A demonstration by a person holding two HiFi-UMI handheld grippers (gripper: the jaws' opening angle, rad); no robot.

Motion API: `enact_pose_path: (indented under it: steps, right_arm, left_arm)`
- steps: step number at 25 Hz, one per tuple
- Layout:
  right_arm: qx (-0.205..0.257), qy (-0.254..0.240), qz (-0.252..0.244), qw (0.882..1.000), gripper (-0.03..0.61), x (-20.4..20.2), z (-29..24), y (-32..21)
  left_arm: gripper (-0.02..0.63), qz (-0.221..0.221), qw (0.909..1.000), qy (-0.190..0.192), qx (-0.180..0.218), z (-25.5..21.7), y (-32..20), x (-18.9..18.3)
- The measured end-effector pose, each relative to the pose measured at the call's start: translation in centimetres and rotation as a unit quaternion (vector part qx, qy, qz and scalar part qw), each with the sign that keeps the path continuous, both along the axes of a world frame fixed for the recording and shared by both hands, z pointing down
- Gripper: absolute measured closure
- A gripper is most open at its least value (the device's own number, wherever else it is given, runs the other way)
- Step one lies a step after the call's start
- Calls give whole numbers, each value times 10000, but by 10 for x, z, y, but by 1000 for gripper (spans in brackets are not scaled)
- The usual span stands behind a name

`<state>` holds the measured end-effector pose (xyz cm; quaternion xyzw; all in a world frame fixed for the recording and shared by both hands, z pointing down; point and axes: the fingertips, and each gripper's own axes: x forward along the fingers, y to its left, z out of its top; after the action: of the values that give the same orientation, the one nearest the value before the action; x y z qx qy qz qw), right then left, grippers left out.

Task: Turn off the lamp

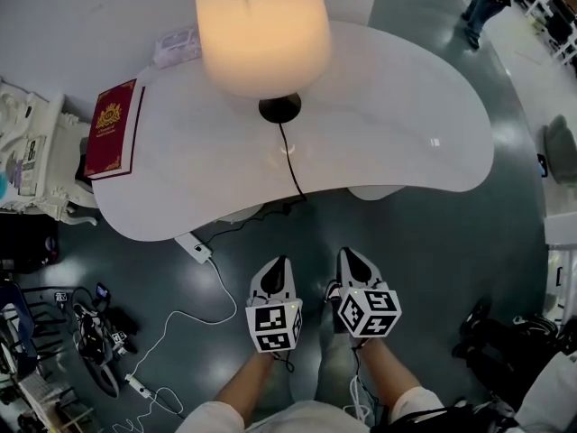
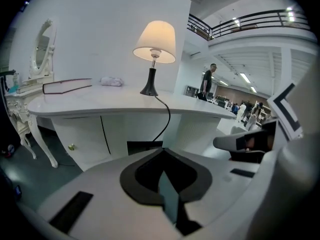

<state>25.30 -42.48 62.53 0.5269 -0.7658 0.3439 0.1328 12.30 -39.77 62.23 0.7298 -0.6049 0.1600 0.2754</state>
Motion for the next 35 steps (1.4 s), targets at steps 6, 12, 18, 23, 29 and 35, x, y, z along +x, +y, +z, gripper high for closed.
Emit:
enact_pose_path:
  steps: [6,12,18,23,29,35]
  right_arm:
    - [-174,-60,7,9998,580,-5,54,-2]
    - [-266,-43,-60,9996,580,-7,102,-3]
    - [-290,-140,28,9995,580,-11,141,-5]
    - [-284,-303,173,9990,580,-13,153,-8]
    - [-237,-235,127,9994,580,-12,150,-9]
    - [-212,-269,152,9993,580,-15,150,-11]
  left_arm:
    - [607,-171,9996,37,-216,61,-3,-6]
    - [607,-229,9988,28,-422,112,6,-7]
    - [607,-263,9985,53,-479,155,7,-6]
    - [607,-298,9987,44,-411,171,0,-7]
    - [607,-332,9990,110,-283,165,-7,-8]
    - [607,-373,9991,135,-150,164,-12,-14]
